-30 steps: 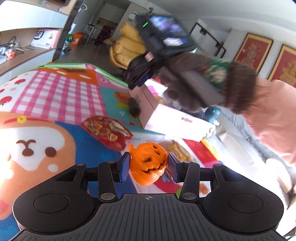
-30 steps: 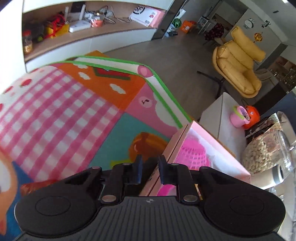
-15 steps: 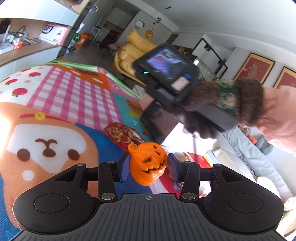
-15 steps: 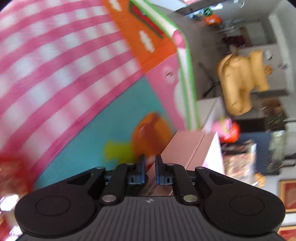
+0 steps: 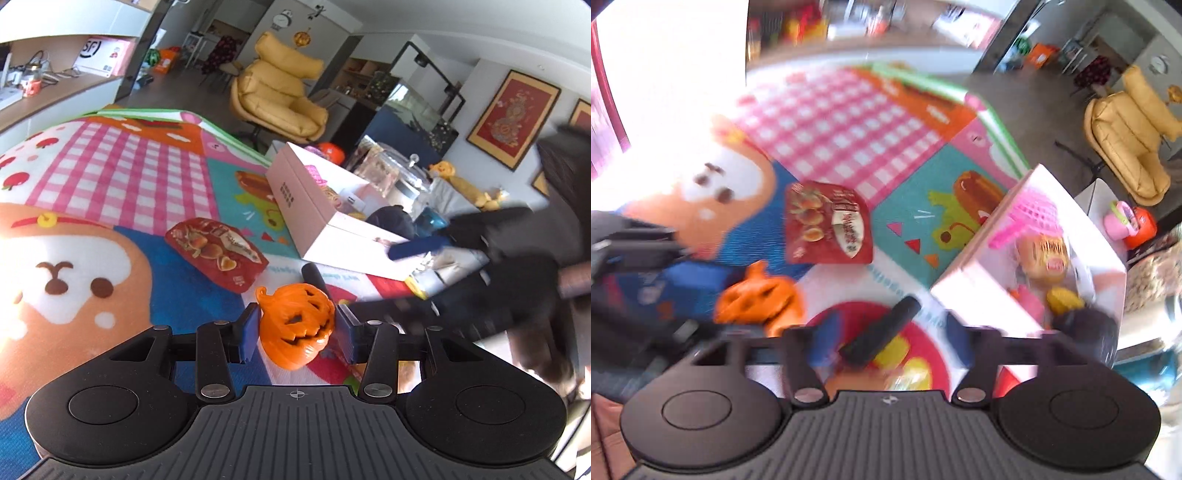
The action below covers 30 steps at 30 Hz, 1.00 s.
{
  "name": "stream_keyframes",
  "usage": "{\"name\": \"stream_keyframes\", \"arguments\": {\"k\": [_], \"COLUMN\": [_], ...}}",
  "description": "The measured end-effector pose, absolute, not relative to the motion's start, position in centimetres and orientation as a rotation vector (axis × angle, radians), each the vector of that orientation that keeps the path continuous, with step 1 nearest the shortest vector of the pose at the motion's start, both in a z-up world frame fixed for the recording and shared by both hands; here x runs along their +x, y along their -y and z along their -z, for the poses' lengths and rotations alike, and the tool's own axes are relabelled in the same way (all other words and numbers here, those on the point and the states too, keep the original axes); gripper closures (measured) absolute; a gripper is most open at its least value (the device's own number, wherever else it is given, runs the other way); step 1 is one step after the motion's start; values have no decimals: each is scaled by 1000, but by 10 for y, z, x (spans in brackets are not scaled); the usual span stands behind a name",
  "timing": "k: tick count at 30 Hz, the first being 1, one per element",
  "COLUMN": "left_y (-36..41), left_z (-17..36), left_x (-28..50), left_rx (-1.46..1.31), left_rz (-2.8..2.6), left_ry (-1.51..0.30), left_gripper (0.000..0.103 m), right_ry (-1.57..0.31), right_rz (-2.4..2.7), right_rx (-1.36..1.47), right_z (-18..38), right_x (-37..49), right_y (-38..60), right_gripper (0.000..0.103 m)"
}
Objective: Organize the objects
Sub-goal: 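Carry the bagged bun toward the pink box with the right tool while the left tool holds the pumpkin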
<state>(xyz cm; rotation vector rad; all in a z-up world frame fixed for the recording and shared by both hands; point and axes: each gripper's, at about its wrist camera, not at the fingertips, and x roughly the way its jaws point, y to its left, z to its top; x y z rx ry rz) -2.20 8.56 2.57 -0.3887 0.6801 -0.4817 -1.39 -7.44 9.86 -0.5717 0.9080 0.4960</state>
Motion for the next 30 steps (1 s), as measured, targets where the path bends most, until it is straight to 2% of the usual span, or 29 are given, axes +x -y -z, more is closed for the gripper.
{"name": "stream_keyframes", "arguments": {"k": [8, 12, 16, 21, 24, 30], "left_y": [-61, -49, -32, -17, -15, -21], "left_z": [-40, -47, -52, -57, -57, -60], "left_x": [-6, 1, 6, 8, 10, 9], "left_rx": [-317, -277, -193, -84, -70, -68], "left_rz": [408, 380, 349, 338, 331, 325], "left_ry": [-764, -785, -812, -824, -836, -825], "left_gripper": [55, 55, 55, 55, 55, 55], "right_ry": [-834, -753, -752, -695, -661, -810], "right_rz": [-457, -279, -361, -430, -526, -630], "right_rx": [-526, -441, -317, -405, -513, -377], "right_z": [-57, -56, -61, -56, -52, -52], "right_x": [-68, -67, -64, -56, -50, -43], "right_y": [124, 162, 181, 162, 146, 141], "right_gripper": [14, 14, 13, 10, 3, 0]}}
